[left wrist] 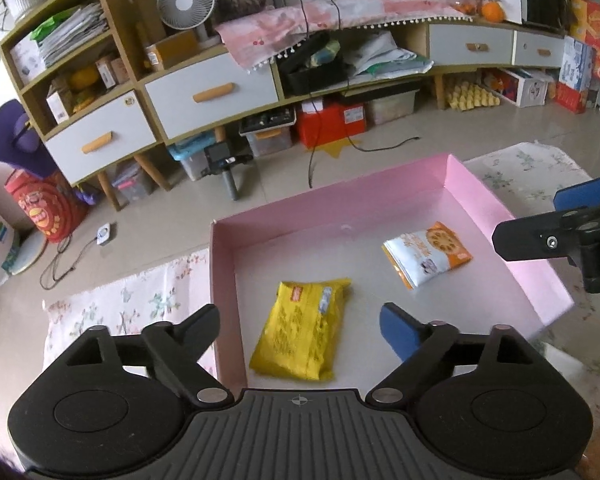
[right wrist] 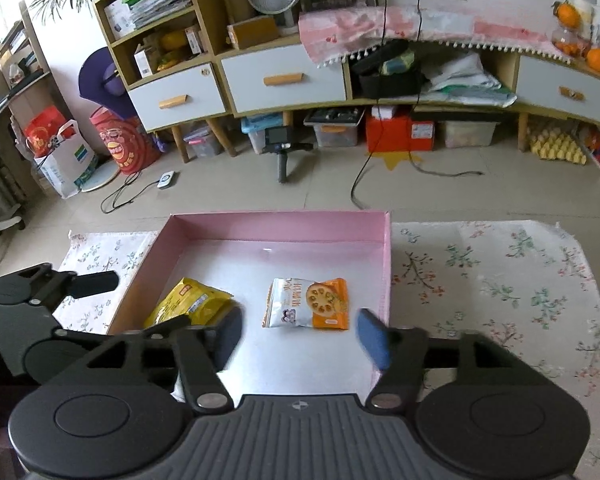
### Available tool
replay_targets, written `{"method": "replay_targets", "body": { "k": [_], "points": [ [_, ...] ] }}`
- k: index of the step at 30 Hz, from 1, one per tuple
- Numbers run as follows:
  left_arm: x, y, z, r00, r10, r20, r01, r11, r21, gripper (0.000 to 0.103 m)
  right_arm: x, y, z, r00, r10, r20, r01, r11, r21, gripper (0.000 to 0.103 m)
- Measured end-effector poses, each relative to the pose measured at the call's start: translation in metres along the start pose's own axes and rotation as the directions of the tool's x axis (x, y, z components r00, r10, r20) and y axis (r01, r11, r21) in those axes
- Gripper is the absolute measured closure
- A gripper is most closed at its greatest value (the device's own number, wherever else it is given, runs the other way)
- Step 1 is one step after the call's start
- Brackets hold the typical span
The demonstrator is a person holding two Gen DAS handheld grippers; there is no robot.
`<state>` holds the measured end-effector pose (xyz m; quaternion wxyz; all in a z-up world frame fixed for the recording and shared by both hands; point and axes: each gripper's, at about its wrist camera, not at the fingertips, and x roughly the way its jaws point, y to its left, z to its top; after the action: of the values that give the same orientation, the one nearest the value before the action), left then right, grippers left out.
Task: Organize snacks
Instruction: 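Carry both snacks into the pink box and open both grippers, then move both open grippers back over the snack pile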
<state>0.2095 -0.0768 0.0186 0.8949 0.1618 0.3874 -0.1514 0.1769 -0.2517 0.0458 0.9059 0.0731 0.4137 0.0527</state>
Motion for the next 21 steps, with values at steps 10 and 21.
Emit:
{"method": "replay_targets", "body": {
  "k": [10,21],
  "points": [
    [-0.038,0.0,-0.02,1.0,-0.01,-0.01,0.01,1.0,-0.023,0.005,-0.034,0.009,-0.016,0.999,-0.036,0.02,0.037,0.999,-0.035,0.024],
    [-0.078,-0.002,-0.057,1.0,-0.022,-0.014,0.021,0.998,-0.058,0.003,-0.068,0.022,-0.047,0.999,-0.032,0.029,0.034,0.997,-0.068,0.02]
  ]
}}
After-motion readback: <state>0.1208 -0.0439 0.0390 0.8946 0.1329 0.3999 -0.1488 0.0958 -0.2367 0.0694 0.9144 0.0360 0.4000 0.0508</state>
